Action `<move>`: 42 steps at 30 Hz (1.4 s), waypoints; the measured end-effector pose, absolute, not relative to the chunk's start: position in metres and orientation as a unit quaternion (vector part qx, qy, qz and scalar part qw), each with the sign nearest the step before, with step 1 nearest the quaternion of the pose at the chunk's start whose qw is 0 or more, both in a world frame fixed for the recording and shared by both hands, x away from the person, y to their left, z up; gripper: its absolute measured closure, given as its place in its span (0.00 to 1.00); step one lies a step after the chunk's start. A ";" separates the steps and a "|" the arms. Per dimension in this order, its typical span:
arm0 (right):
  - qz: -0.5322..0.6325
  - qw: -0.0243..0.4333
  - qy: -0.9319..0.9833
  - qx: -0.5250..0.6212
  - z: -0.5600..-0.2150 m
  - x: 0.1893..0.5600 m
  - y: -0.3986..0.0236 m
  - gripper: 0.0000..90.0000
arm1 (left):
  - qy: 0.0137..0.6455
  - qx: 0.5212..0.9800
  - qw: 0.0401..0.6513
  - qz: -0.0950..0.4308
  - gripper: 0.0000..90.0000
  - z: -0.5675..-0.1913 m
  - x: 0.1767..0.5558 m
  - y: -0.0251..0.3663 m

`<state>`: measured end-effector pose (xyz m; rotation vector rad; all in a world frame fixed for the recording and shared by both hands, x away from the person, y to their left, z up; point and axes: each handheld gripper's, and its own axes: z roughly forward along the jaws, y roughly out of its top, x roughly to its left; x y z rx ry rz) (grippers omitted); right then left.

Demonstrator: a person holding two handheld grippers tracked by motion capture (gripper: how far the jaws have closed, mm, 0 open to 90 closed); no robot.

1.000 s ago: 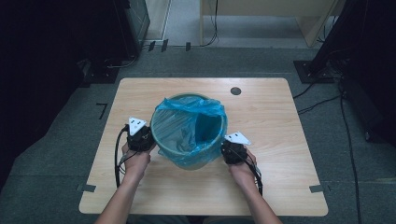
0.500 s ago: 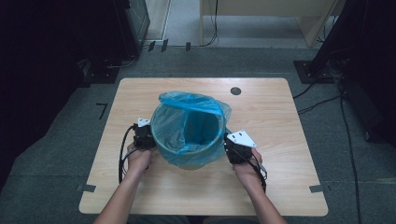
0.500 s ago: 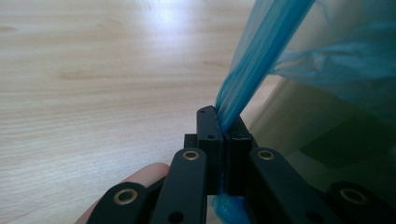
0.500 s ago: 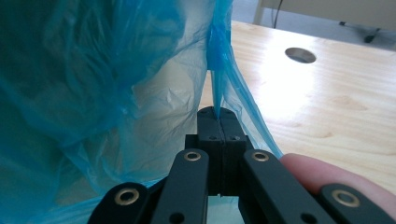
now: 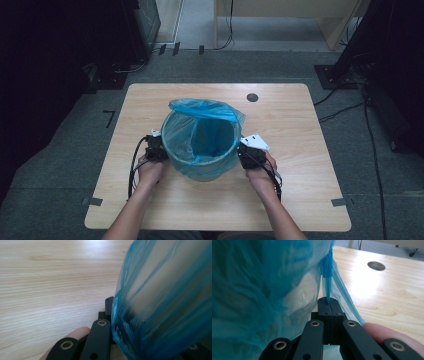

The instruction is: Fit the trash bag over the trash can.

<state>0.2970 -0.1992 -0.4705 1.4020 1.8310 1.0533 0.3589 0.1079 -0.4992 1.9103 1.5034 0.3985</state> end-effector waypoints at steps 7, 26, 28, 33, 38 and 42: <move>0.390 0.281 0.712 0.512 -0.483 0.269 -0.205 1.00 | 0.543 0.705 0.423 0.173 0.95 -0.483 0.334 0.126; 0.498 0.322 0.677 0.436 -0.453 0.206 -0.221 0.47 | 0.514 0.633 0.553 0.170 0.63 -0.439 0.302 0.143; 0.519 0.328 0.665 0.426 -0.446 0.203 -0.228 0.44 | 0.511 0.634 0.551 0.180 0.69 -0.435 0.300 0.142; 0.548 0.323 0.662 0.397 -0.432 0.195 -0.245 0.40 | 0.518 0.635 0.540 0.192 0.91 -0.431 0.302 0.143; 0.566 0.327 0.647 0.393 -0.424 0.192 -0.263 0.37 | 0.517 0.633 0.541 0.197 0.97 -0.430 0.301 0.145; 0.585 0.324 0.636 0.385 -0.413 0.192 -0.271 0.31 | 0.520 0.628 0.543 0.202 0.96 -0.429 0.302 0.147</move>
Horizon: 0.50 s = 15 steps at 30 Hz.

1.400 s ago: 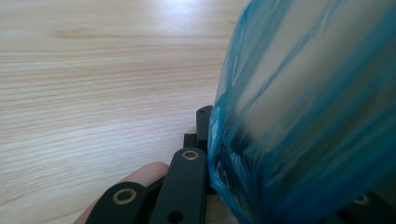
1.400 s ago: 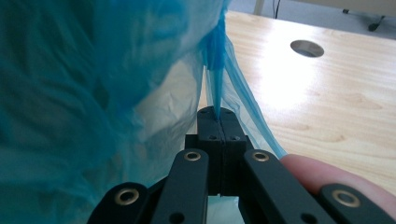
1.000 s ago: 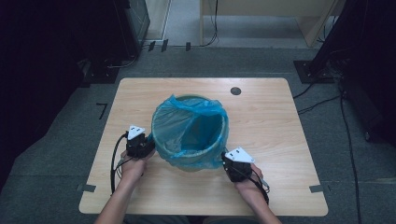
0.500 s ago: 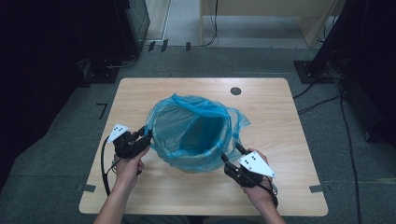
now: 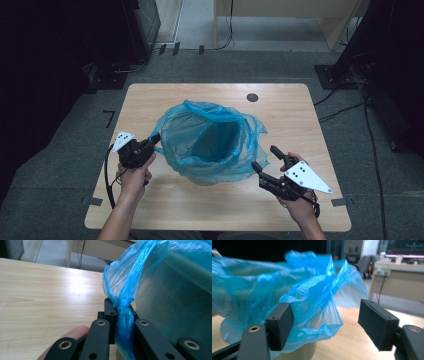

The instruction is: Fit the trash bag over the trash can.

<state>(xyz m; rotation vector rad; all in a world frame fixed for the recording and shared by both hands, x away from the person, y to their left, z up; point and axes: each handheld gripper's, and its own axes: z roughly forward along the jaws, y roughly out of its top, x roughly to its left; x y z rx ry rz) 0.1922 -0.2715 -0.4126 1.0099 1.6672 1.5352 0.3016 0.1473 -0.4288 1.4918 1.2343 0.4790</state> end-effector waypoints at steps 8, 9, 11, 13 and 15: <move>0.591 0.311 0.673 0.317 -0.399 0.186 -0.274 0.21 | 0.549 0.610 0.531 0.211 0.97 -0.427 0.311 0.159; 0.592 0.309 0.673 0.317 -0.399 0.186 -0.276 0.22 | 0.551 0.611 0.529 0.209 0.97 -0.429 0.312 0.160; 0.596 0.312 0.665 0.325 -0.399 0.188 -0.280 0.25 | 0.554 0.617 0.519 0.208 0.96 -0.434 0.314 0.160; 0.595 0.330 0.644 0.350 -0.392 0.195 -0.279 0.34 | 0.560 0.620 0.512 0.200 0.89 -0.440 0.316 0.160; 0.592 0.338 0.638 0.358 -0.389 0.199 -0.276 0.38 | 0.562 0.621 0.513 0.189 0.85 -0.444 0.317 0.159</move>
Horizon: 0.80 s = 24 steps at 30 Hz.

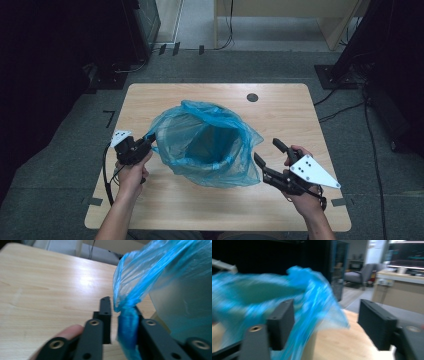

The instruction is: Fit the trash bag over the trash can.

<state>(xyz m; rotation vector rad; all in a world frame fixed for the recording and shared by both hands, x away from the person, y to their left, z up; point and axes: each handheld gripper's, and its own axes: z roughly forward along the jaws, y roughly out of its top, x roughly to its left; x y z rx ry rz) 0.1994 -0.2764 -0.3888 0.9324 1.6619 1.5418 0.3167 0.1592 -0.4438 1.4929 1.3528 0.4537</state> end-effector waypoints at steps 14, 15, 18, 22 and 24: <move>0.542 0.346 0.671 0.370 -0.369 0.271 -0.218 0.65 | 0.483 0.653 0.563 0.154 0.79 -0.434 0.308 0.140; 0.536 0.347 0.676 0.368 -0.371 0.273 -0.217 0.76 | 0.477 0.659 0.559 0.159 0.83 -0.435 0.307 0.138; 0.527 0.346 0.677 0.380 -0.378 0.279 -0.216 0.96 | 0.474 0.675 0.539 0.170 0.96 -0.438 0.307 0.134; 0.534 0.336 0.656 0.413 -0.380 0.288 -0.222 1.00 | 0.480 0.691 0.515 0.165 0.99 -0.445 0.311 0.130; 0.530 0.333 0.649 0.432 -0.381 0.295 -0.225 1.00 | 0.486 0.704 0.493 0.158 0.99 -0.450 0.315 0.126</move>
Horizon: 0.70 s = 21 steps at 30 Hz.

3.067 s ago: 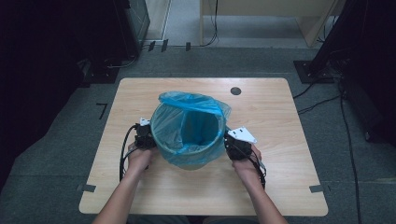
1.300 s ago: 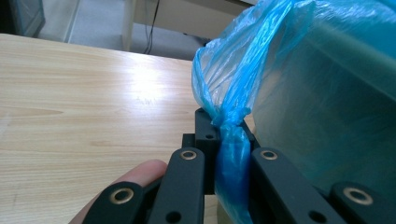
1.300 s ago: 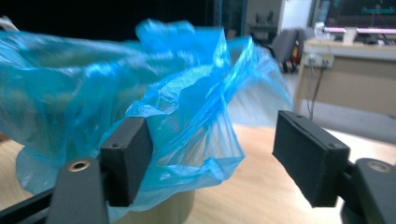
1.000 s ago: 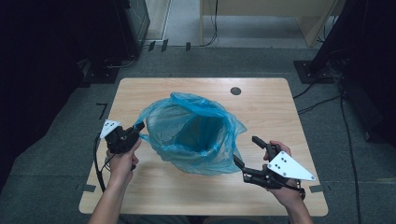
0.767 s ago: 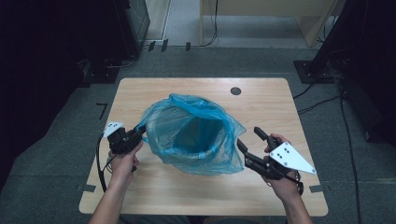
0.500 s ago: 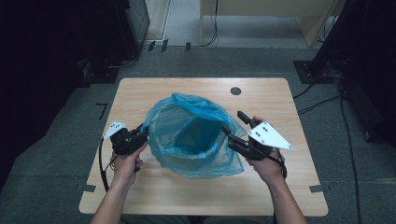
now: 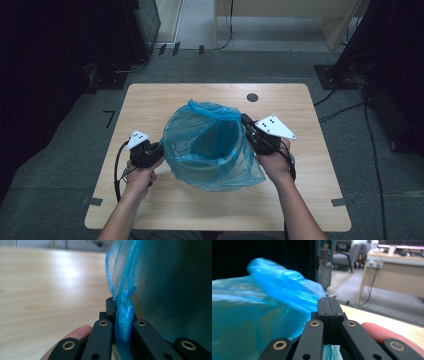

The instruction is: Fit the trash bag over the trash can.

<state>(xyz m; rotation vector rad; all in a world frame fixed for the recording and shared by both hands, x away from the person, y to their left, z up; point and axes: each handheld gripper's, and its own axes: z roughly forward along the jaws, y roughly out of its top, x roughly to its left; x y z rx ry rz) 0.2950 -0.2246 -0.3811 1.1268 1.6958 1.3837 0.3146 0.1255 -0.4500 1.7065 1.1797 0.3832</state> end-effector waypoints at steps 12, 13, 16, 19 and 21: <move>0.509 0.301 0.640 0.491 -0.390 0.331 -0.218 1.00 | 0.526 0.716 0.434 0.152 0.99 -0.463 0.334 0.108; 0.503 0.296 0.644 0.493 -0.391 0.334 -0.218 1.00 | 0.530 0.715 0.431 0.152 0.99 -0.464 0.336 0.107; 0.500 0.297 0.648 0.492 -0.392 0.343 -0.217 1.00 | 0.535 0.718 0.419 0.153 0.98 -0.468 0.340 0.104; 0.491 0.299 0.656 0.489 -0.391 0.346 -0.216 1.00 | 0.533 0.731 0.397 0.155 0.98 -0.474 0.342 0.100; 0.482 0.285 0.661 0.499 -0.392 0.351 -0.216 1.00 | 0.530 0.740 0.385 0.155 0.99 -0.477 0.343 0.099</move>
